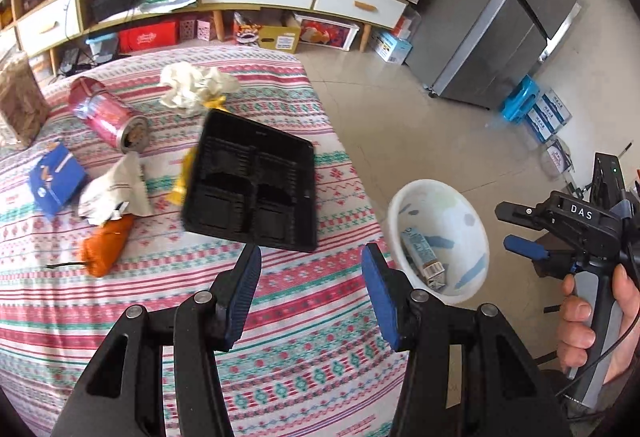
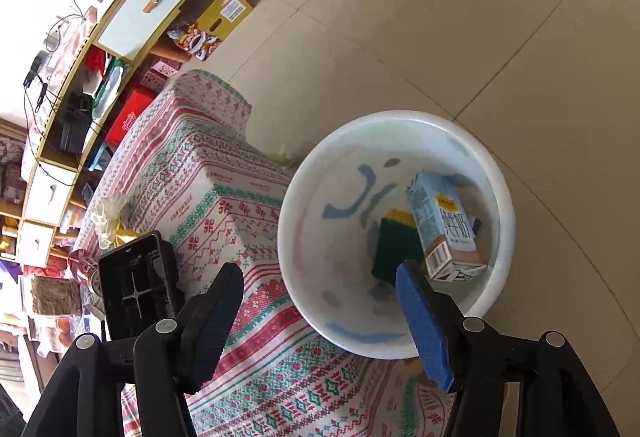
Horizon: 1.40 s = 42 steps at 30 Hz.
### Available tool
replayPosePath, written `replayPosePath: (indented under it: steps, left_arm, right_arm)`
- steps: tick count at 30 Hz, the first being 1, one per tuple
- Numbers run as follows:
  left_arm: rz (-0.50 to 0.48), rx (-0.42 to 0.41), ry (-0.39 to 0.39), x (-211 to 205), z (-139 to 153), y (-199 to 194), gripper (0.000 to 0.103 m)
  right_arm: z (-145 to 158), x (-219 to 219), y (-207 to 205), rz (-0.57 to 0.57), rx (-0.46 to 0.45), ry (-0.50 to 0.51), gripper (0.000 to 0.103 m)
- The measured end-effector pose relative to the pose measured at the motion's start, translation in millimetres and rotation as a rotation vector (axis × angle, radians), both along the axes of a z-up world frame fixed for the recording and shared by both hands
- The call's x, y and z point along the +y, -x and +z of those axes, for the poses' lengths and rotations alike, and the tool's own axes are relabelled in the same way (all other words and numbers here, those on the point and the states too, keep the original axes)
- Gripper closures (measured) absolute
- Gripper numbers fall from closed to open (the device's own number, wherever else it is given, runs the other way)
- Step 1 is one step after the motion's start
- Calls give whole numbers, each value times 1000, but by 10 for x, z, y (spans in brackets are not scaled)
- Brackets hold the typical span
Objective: Collect trash
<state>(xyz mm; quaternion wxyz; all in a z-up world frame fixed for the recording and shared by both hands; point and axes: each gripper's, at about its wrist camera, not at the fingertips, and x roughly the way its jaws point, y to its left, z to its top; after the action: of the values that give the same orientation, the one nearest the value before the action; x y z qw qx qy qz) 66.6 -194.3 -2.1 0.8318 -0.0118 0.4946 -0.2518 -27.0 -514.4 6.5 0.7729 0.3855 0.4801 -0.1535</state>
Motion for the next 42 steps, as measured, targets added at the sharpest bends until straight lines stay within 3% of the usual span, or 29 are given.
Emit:
replayPosePath:
  steps: [6,10,13,17,22,29,34,39,40,42]
  left_arm:
    - [179,-6,-16,900,87,-312,48]
    - [264,20,-78,1371,0,-503,48]
    - [354,48,-75,1716,-98,-668,48]
    - [433,112,-18,2021,-246,-875,48]
    - [492,216,75,2157,-477,-1123,48]
    - [525,230,149,2116,-630,-1375,48]
    - [551,278,97,2043,-898,-1546,48]
    - [548,249,142,2005,-918,-1629,49]
    - [549,242,144,1974,-916,-1652,50]
    - [547,236,108,1941,-938,-1667,78]
  right_arm:
    - [79,369,-191,115,-13,62,31]
    - [57,646,-337,197,-1,98,28]
    - [-28,891,-459,261,29,117,28]
    - [-105,1298,-616,368,47,173,28]
    - [-197,1869,-769,512,23,159,28]
    - [-363,2600,-984,649,2,99,28]
    - [-451,2874,-1137,646,-20,14,28]
    - [-585,3003,-1305,606,-2,-37,28]
    - [-614,3036,-1351,602,5,-29,28]
    - [-660,3088,-1438,593,13,-5,28]
